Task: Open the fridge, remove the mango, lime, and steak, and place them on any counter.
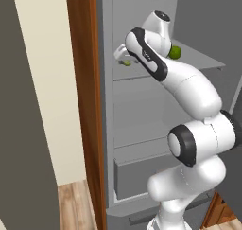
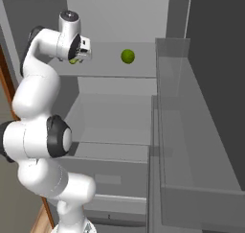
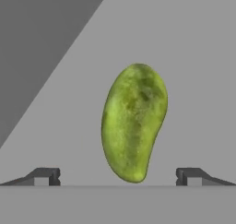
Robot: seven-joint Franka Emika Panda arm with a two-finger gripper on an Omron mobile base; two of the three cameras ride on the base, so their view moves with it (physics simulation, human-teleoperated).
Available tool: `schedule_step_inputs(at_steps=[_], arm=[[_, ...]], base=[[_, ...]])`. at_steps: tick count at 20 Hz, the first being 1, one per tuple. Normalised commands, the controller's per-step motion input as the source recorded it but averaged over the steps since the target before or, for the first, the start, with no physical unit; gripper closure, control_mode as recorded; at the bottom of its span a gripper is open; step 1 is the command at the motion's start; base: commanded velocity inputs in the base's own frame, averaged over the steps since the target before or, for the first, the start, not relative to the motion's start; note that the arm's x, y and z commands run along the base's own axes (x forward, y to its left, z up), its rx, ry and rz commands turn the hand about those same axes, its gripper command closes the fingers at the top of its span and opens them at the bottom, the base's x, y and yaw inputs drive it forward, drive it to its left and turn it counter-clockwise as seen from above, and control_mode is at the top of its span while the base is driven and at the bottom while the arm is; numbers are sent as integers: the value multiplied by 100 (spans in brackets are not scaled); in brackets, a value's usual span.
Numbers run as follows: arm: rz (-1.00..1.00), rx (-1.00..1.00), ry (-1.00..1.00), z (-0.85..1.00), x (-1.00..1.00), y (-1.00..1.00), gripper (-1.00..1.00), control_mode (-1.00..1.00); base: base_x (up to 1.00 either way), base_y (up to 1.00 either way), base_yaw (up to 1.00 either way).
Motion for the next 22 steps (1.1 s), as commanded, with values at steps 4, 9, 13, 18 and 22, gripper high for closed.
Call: schedule_step_inputs(at_steps=[4,9,13,18,22], arm=[[-1,0,0,-13,29,11,-100,-100],[0,0,0,-14,21,0,-100,-100],[0,0,0,-13,17,0,-100,-100],[0,0,0,-21,2,0,100,-100],[0,0,0,-1,0,0,100,-100]], base=[[0,0,0],[0,0,0],[0,0,0],[0,0,0],[0,0,0]])
